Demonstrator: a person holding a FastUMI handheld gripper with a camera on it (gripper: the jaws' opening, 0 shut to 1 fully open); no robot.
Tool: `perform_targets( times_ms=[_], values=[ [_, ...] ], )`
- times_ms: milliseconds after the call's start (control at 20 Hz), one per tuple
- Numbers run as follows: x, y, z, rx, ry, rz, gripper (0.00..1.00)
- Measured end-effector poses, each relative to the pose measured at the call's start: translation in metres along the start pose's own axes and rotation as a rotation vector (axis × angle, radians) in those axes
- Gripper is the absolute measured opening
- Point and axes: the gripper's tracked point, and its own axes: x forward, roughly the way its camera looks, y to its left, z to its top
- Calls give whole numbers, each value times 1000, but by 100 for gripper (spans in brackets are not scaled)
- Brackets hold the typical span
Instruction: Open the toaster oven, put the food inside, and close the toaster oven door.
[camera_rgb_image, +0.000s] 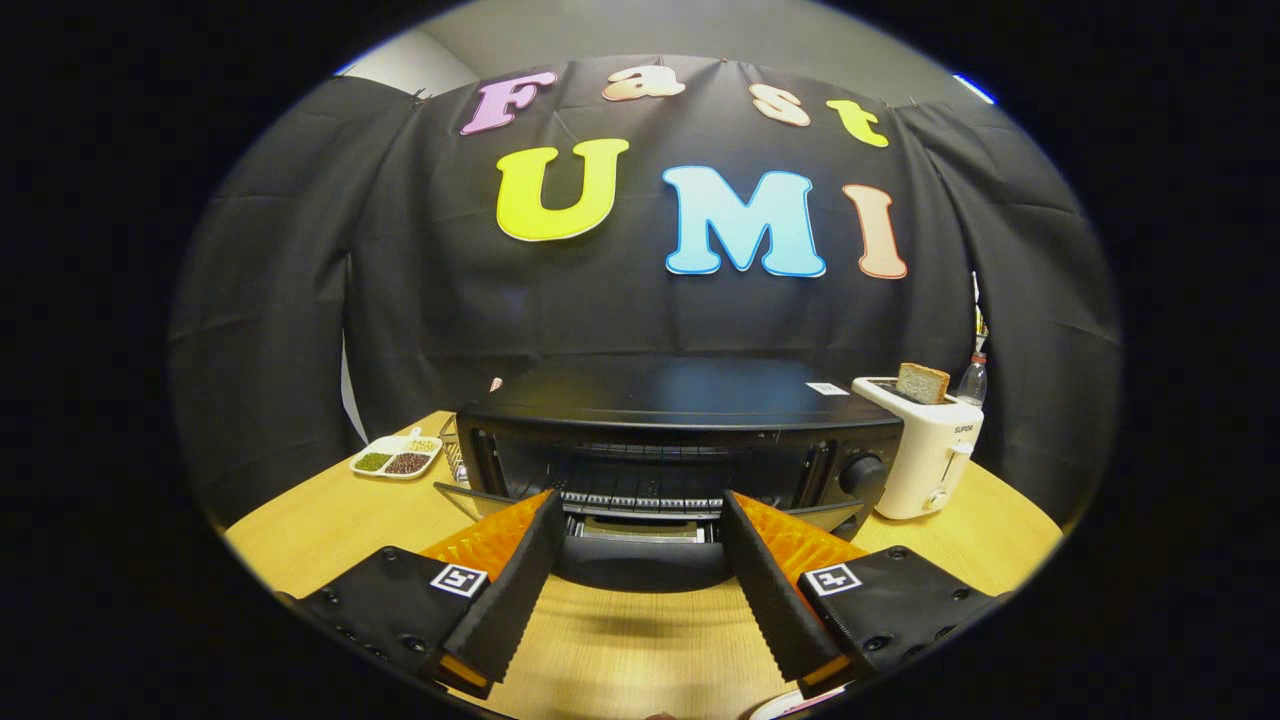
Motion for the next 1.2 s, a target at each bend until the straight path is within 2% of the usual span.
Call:
perform_targets(
  times_ms=[450,800,1200],
  values=[
    [-31,4,-41,-34,65,-27,99],
    [-53,5,-97,-68,230,7,99],
    [-109,-15,-79,-8,267,62,97]
  ],
)
